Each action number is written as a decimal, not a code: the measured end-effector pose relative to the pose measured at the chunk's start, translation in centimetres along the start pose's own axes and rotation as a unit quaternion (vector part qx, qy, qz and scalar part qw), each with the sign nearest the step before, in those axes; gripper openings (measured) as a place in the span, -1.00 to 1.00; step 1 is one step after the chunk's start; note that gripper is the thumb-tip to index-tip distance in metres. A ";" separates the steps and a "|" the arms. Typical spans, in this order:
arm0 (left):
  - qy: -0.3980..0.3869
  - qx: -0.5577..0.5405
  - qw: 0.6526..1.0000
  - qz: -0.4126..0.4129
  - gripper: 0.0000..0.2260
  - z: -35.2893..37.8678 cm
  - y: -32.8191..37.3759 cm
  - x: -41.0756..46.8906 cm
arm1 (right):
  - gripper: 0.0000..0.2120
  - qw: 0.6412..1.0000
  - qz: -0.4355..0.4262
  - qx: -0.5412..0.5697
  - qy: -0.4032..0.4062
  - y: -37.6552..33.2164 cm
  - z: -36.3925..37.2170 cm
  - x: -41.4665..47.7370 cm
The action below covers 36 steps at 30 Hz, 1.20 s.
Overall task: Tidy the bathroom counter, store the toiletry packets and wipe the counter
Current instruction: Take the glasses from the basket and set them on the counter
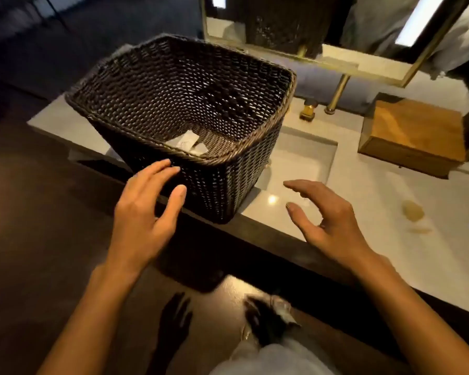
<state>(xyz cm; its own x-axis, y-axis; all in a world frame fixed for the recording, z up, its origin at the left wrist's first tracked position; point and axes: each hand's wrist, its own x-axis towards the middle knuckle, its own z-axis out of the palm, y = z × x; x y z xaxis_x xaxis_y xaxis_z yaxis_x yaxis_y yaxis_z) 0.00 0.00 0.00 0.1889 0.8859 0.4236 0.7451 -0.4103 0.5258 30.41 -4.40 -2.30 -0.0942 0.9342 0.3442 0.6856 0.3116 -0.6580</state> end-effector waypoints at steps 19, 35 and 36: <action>-0.040 0.095 0.977 -0.187 -0.49 3.5 -0.4 5.4 | -0.69 0.977 -0.187 -0.063 -0.082 6.5 1.2 16.8; -0.430 0.290 0.778 -0.355 -0.56 5.2 -2.2 18.9 | -0.59 0.763 -0.125 -0.128 -0.622 3.1 11.1 32.6; -0.440 0.265 0.771 -0.377 -0.55 6.0 -3.1 19.5 | -0.59 0.753 -0.117 -0.142 -0.632 3.2 12.4 33.3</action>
<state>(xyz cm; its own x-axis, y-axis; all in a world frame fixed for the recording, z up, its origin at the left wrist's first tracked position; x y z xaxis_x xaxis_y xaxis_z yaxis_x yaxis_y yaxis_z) 5.22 19.86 2.20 -0.2384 0.7281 -0.6427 0.9679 0.2321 -0.0961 20.49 29.86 -1.28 -0.7242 0.3344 -0.6031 0.6539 0.6108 -0.4465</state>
